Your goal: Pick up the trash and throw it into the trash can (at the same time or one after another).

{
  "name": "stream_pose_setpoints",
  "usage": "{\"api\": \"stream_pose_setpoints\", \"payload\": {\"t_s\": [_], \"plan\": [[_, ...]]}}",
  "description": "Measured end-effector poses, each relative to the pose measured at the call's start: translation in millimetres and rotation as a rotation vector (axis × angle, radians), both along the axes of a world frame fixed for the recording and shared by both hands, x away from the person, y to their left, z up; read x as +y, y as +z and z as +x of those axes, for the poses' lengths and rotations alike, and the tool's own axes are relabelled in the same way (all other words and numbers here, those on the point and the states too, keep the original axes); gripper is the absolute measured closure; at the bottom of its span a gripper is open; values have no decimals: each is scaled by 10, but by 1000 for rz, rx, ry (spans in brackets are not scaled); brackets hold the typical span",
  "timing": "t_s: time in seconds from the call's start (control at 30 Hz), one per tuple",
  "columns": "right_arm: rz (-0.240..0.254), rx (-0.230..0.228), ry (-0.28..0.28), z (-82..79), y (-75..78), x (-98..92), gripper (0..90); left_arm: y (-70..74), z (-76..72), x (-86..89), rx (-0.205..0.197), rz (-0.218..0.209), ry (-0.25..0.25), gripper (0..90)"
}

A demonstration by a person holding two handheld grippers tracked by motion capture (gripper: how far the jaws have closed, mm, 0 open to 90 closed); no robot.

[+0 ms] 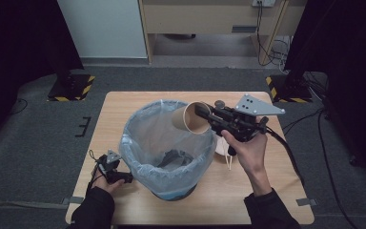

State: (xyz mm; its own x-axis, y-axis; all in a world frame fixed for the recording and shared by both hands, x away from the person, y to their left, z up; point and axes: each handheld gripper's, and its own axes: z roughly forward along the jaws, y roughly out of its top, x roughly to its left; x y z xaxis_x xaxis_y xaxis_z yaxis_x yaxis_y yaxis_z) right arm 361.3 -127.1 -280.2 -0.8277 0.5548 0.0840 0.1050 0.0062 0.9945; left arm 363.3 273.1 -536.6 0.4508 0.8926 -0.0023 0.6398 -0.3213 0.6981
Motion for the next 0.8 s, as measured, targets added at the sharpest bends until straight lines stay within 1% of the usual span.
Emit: {"api": "stream_pose_setpoints", "payload": {"t_s": [0.03,0.1,0.17,0.2,0.23,0.33,0.4,0.43,0.57,0.6,0.63,0.67,0.7,0.73,0.77,0.8], "plan": [[-20,16,11,8,-34,43,817,0,0,0,0,0,0,0],[-39,29,22,18,-74,92,814,0,0,0,0,0,0,0],[-46,37,29,20,-92,116,810,0,0,0,0,0,0,0],[-59,45,42,30,-127,157,760,0,0,0,0,0,0,0],[-66,51,48,35,-140,172,738,0,0,0,0,0,0,0],[-75,52,53,42,-154,177,713,0,0,0,0,0,0,0],[-62,47,41,52,-142,118,689,0,0,0,0,0,0,0],[-44,45,28,55,-127,65,681,0,0,0,0,0,0,0],[0,23,-32,56,-78,-153,644,0,0,0,0,0,0,0],[8,15,-59,55,-70,-237,629,0,0,0,0,0,0,0],[8,15,-59,55,-70,-237,629,0,0,0,0,0,0,0],[4,3,-111,55,-73,-373,594,0,0,0,0,0,0,0],[4,3,-111,55,-73,-373,594,0,0,0,0,0,0,0],[10,4,-152,60,-110,-507,587,0,0,0,0,0,0,0],[10,6,-169,69,-129,-552,584,0,0,0,0,0,0,0],[10,6,-169,69,-129,-552,584,0,0,0,0,0,0,0]]}}
